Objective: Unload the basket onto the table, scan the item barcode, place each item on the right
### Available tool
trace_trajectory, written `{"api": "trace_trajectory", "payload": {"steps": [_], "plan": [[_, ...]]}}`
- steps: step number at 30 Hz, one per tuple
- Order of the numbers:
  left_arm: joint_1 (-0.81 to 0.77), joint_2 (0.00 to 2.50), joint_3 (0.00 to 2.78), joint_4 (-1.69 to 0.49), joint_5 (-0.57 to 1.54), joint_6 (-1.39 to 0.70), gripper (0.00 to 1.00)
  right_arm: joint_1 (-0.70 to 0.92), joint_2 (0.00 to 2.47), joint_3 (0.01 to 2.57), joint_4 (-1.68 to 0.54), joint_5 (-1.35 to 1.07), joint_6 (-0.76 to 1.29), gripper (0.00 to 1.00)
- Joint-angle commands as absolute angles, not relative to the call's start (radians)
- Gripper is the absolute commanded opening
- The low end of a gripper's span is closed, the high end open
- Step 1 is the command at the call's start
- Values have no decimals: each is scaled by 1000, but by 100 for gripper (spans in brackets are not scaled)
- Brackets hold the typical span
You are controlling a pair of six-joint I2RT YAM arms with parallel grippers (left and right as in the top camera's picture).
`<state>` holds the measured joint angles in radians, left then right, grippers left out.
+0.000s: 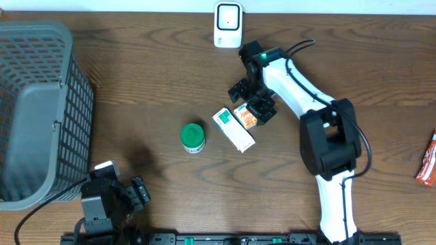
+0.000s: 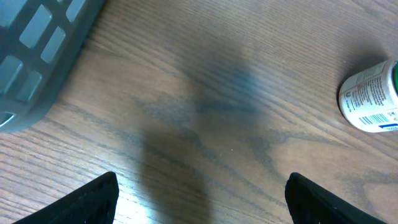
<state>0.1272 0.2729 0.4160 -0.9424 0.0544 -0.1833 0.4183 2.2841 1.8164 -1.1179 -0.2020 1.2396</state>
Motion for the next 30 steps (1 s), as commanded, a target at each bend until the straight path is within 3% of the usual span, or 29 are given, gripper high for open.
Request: {"api": "trace_trajectory", "payload": {"steps": [1, 5, 8, 12, 27, 30], "plan": [[128, 271, 422, -945, 63, -178, 86, 426, 2349, 1835, -1135, -199, 1256, 99], [128, 271, 422, -945, 64, -178, 86, 434, 2391, 1835, -1165, -210, 1237, 99], [128, 271, 422, -945, 63, -178, 86, 445, 2391, 1835, -1159, -207, 1201, 79], [128, 271, 422, -945, 63, -178, 86, 435, 2386, 1835, -1161, -182, 1123, 65], [128, 271, 422, -945, 63, -178, 86, 270, 2384, 1961, -1289, -68, 453, 66], [128, 271, 422, -945, 63, -178, 86, 250, 2384, 2023, -1333, -25, 258, 75]]}}
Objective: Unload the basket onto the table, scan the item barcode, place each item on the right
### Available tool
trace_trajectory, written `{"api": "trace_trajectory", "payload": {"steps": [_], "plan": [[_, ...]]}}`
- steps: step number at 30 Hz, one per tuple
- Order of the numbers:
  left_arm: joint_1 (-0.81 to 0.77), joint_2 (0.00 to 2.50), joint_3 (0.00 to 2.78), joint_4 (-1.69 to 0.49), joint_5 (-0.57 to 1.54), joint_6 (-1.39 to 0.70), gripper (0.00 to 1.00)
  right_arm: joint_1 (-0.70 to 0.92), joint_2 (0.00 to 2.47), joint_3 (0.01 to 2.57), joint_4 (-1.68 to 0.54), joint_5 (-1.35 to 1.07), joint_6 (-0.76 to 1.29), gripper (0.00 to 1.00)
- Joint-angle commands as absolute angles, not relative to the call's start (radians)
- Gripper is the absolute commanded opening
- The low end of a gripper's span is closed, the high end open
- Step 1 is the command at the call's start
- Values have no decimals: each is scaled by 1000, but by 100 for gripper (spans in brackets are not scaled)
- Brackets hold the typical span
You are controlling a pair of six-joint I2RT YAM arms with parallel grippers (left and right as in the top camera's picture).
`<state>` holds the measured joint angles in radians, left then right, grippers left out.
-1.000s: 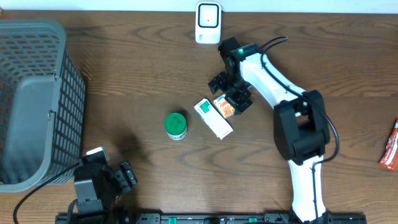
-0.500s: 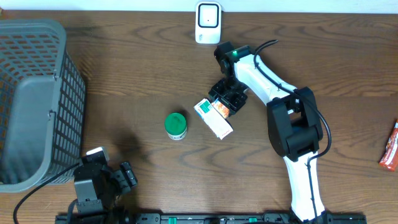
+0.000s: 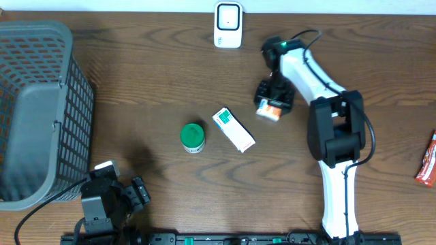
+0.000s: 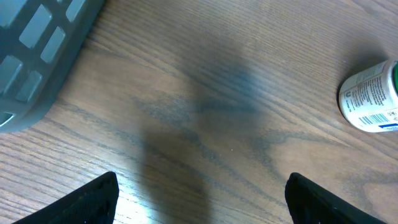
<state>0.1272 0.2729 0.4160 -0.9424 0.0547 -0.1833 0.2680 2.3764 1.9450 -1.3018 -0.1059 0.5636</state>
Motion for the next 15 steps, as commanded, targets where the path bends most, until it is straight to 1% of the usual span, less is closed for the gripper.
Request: {"api": "trace_trajectory", "payload": {"steps": [1, 3, 7, 9, 10, 11, 13, 15], "plan": [[128, 271, 422, -945, 63, -178, 86, 249, 2384, 2041, -1351, -12, 213, 82], [128, 271, 422, -945, 63, -178, 86, 250, 2384, 2087, -1400, 21, 157, 98], [128, 271, 422, -945, 63, -178, 86, 271, 2372, 2154, -1471, 22, 110, 99], [128, 271, 422, -945, 63, -178, 86, 278, 2366, 2169, -1473, 21, 153, 99], [128, 271, 422, -945, 63, -178, 86, 280, 2365, 2177, -1473, 21, 204, 96], [128, 271, 422, -945, 63, -178, 86, 279, 2365, 2181, -1465, 18, 260, 75], [128, 271, 422, -945, 63, -178, 86, 278, 2366, 2180, -1437, 18, 351, 27], [128, 271, 422, -945, 64, -178, 86, 276, 2366, 2176, -1388, 23, 395, 2]]}}
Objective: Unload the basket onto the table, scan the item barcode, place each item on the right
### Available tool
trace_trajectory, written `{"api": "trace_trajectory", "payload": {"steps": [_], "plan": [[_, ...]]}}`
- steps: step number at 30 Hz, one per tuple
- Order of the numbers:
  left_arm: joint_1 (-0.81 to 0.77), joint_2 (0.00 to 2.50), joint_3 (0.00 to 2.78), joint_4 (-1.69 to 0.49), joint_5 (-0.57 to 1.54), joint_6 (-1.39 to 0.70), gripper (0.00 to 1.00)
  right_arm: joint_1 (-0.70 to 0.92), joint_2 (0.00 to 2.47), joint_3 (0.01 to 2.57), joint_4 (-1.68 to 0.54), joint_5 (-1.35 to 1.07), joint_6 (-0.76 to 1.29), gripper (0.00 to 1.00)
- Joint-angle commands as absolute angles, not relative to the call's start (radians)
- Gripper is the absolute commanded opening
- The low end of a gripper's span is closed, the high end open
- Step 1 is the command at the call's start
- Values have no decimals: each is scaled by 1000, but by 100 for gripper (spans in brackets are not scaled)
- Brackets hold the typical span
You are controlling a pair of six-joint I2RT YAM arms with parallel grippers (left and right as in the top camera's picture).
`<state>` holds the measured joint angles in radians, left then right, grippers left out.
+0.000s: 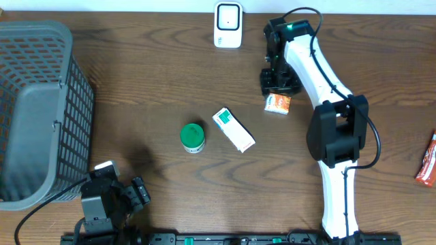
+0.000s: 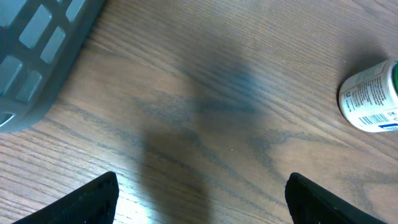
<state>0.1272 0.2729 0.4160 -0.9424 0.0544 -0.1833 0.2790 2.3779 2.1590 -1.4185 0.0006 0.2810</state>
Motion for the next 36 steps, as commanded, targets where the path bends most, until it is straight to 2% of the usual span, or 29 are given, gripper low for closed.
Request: {"api": "trace_trajectory", "payload": {"steps": [1, 9, 28, 31, 36], "plan": [[128, 271, 422, -945, 63, -178, 86, 276, 2366, 2176, -1359, 38, 421, 1], [128, 271, 422, -945, 63, -178, 86, 274, 2368, 2163, -1224, 133, 568, 1], [128, 271, 422, -945, 63, -178, 86, 277, 2504, 2155, -1220, 50, 586, 1], [128, 271, 422, -945, 63, -178, 86, 282, 2506, 2155, -1242, 15, 530, 1], [128, 271, 422, -945, 63, -178, 86, 292, 2506, 2155, -1332, -93, 327, 1]]}}
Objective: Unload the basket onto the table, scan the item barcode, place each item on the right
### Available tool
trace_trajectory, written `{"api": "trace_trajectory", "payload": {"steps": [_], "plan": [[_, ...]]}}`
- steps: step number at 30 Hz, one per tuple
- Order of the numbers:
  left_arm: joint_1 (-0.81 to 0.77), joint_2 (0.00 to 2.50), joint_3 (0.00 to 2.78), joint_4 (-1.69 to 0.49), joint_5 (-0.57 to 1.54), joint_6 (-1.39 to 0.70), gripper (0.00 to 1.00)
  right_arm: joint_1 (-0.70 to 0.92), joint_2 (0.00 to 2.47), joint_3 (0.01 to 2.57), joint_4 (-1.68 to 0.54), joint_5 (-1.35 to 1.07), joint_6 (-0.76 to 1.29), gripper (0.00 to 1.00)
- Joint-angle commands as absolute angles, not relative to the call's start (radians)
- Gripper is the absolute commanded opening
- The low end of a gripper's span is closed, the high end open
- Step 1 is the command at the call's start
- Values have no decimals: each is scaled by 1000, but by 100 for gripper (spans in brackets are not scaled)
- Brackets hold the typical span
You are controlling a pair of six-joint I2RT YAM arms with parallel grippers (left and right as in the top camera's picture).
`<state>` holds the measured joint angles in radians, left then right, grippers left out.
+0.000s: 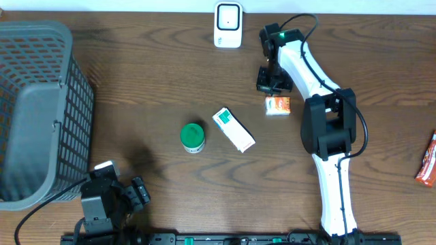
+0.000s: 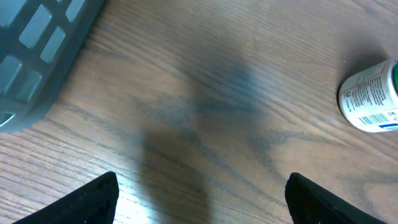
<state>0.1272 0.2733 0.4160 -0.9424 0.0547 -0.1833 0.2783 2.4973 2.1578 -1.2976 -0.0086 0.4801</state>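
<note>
The white barcode scanner stands at the table's far edge. A small orange packet lies flat on the wood to its right and nearer. Just beyond the packet sits my right gripper, its fingers off the packet and seemingly open with nothing held. A white-and-green box and a green-lidded bottle lie mid-table. The bottle shows its barcode label in the left wrist view. My left gripper rests open over bare wood at the front left.
A grey mesh basket fills the left side, and its corner shows in the left wrist view. A red-orange packet lies at the right edge. The right arm's base stands at the front right.
The orange packet now lies squared up instead of slightly tilted, at nearly the same spot. My right gripper has shifted a little left and sits just beyond it. The left arm is unmoved.
My right gripper stood open around the orange packet beside the white-and-green box. Then it was shut on the packet, further right. Later the packet lay on the table below the gripper, near the scanner's right, and it stays there now.
</note>
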Motion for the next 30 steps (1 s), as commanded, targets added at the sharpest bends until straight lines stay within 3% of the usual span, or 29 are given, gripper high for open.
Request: {"api": "trace_trajectory", "payload": {"steps": [1, 6, 9, 17, 23, 30], "plan": [[128, 271, 422, -945, 63, -178, 86, 295, 2506, 2155, -1381, -115, 234, 1], [128, 271, 422, -945, 63, -178, 86, 308, 2506, 2155, -1600, -93, -13, 1], [128, 271, 422, -945, 63, -178, 86, 318, 2506, 2155, -1703, 39, -24, 1], [128, 271, 422, -945, 63, -178, 86, 352, 2504, 2158, -1694, 65, 51, 1], [128, 271, 422, -945, 63, -178, 86, 406, 2505, 2159, -1600, -199, 50, 1], [128, 271, 422, -945, 63, -178, 86, 481, 2505, 2156, -1538, -156, 146, 1]]}}
